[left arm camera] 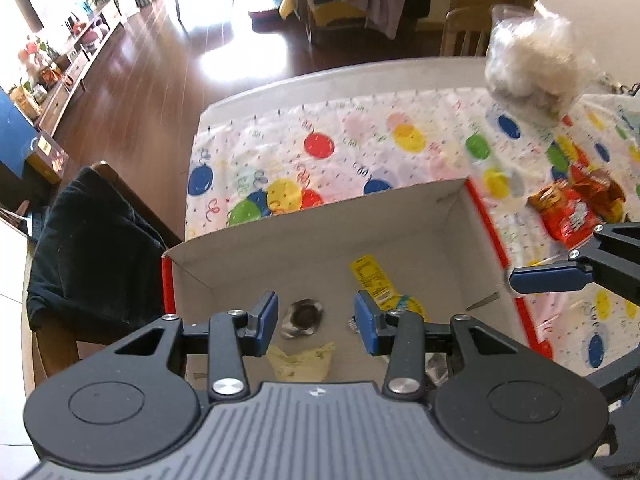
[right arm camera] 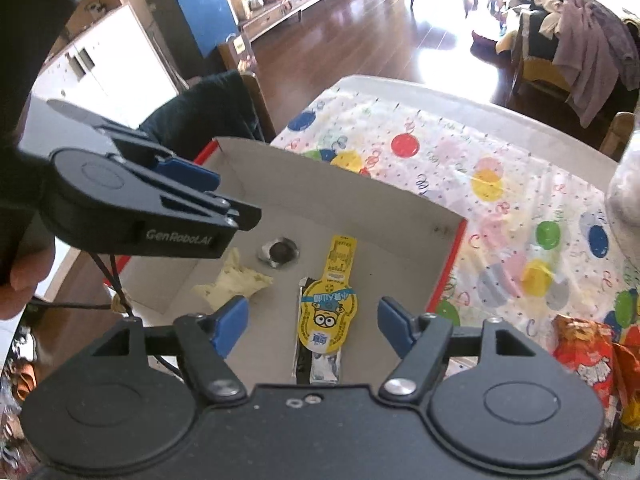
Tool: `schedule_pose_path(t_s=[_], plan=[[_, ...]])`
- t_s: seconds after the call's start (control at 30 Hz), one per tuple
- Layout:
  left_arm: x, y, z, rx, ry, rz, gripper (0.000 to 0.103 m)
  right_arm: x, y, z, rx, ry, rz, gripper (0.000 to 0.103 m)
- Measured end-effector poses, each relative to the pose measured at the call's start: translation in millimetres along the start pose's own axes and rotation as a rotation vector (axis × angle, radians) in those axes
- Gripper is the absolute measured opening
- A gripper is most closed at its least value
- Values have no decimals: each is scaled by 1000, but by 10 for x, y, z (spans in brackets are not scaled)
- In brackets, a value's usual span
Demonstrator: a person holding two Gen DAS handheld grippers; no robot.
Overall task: Organize snacks
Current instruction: 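Open both tools to drop the lollipop and chocolate ball into the box, then move both tools back over the remaining snacks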
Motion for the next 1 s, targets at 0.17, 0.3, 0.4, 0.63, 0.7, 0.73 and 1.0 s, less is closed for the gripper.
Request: schedule_pose_path(t_s=[0.17,0.3,0.4,0.63,0.7,0.73,1.0], plan=[[-52,119,-208,-20,37,-16,45,-86,63,-258,-5,47,29,74],[-100,221,-354,-32,67,-28,56,-173,119,-443,-8,86,40,79],[-148,321,-457,-25,103,-25,60,-262,158,-564,-11,109,50,81],[-262,638,-623,-56,162,-39,68,-559,384,-941,-27,176,84,86],[-291,759,-647,-63,174,-41,70,-671,483,-1036,-32,189,100,87],[-309,830,-658,-69,183,-43,70,-716,523,-1074,-36,191,105,90],[-422,1405,-627,-119,227,-39,80,-1238,1032,-1394,-100,220,168,97]])
Point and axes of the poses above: each gripper's, at about its wrist camera, not at the fingertips, and z roughly the way its jaws point, y to its right, x to its top, the point moved 4 cm from there along z, roughly the way its jaws point, and after that the axes turned 10 degrees about -z, right-handed, at the moved point
